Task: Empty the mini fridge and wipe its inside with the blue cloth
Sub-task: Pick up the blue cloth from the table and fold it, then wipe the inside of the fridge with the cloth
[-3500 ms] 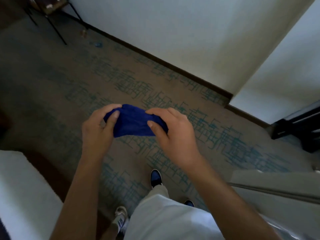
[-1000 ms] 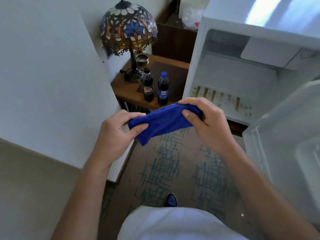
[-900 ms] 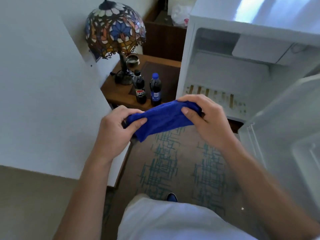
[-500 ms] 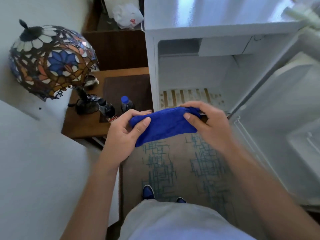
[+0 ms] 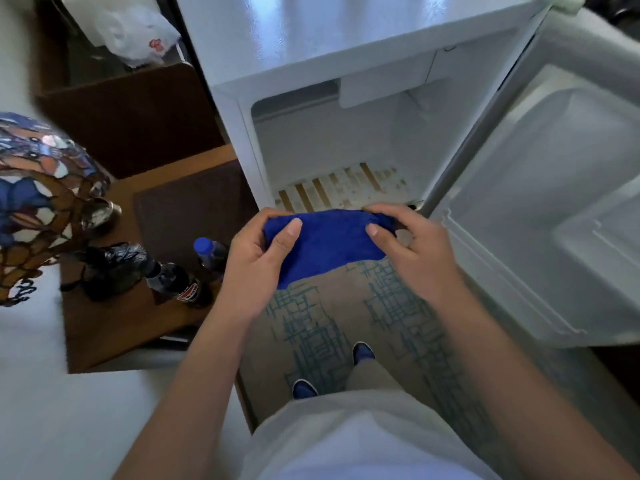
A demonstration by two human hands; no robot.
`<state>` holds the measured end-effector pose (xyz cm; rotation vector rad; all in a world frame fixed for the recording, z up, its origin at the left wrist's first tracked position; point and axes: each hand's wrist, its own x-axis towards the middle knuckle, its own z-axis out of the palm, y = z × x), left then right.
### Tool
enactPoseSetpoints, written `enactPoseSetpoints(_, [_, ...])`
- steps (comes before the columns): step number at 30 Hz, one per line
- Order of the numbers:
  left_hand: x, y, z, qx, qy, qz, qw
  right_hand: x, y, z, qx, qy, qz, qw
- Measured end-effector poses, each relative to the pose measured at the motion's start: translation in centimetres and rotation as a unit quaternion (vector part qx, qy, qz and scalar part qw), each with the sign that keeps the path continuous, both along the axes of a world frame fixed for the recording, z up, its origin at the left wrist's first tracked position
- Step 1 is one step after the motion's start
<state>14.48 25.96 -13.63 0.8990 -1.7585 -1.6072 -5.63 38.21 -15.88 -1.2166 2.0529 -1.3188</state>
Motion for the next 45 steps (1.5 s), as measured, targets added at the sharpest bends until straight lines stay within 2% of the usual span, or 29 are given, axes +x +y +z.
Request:
enactPoseSetpoints(6, [-4.6, -2.1, -4.1, 0.086, 0.008, 0.032, 0.996, -4.2, -2.3, -3.6, 0.016, -0.067, -0.016, 0.997])
enactPoseSetpoints(15, [-11.2, -4.6, -6.7, 0.148, 0.005, 0.138, 0.979, -12.4, -8.5, -6.3, 0.060, -0.112, 0.069, 0.989])
enactPoseSetpoints(19, [-12.8, -5.2, -7.5, 0.181, 0.009, 0.184, 0.966, -14.6, -10.3, -6.4, 0.058, -0.085, 0.081, 0.991])
enactPoseSetpoints(23, [-13.2, -5.7, -8.8, 0.181, 0.006, 0.191, 0.965, -15.2, -11.5, -6.7, 0.050, -0.054, 0.080, 0.994])
enactPoseSetpoints(30, [-12.1, -6.0, -10.1, 0.245, 0.054, 0.184, 0.950, -13.7, -12.3, -7.6, 0.016, -0.009, 0.066, 0.998])
enactPoseSetpoints(36, [-11.5, -6.7, -12.3, 0.190, -0.022, 0.147, 0.970, -14.2, -12.9, -10.0, 0.014, 0.018, 0.058, 0.998])
enactPoseSetpoints(41, [-13.5, -7.6, -14.8, 0.040, -0.132, 0.185, 0.973, -15.3, -15.7, -13.8, 0.052, 0.013, 0.063, 0.997])
enactPoseSetpoints(45, [-15.5, -9.3, -16.2, 0.063, -0.177, 0.204, 0.961, -15.9, -17.6, -15.6, 0.059, -0.007, 0.022, 0.998])
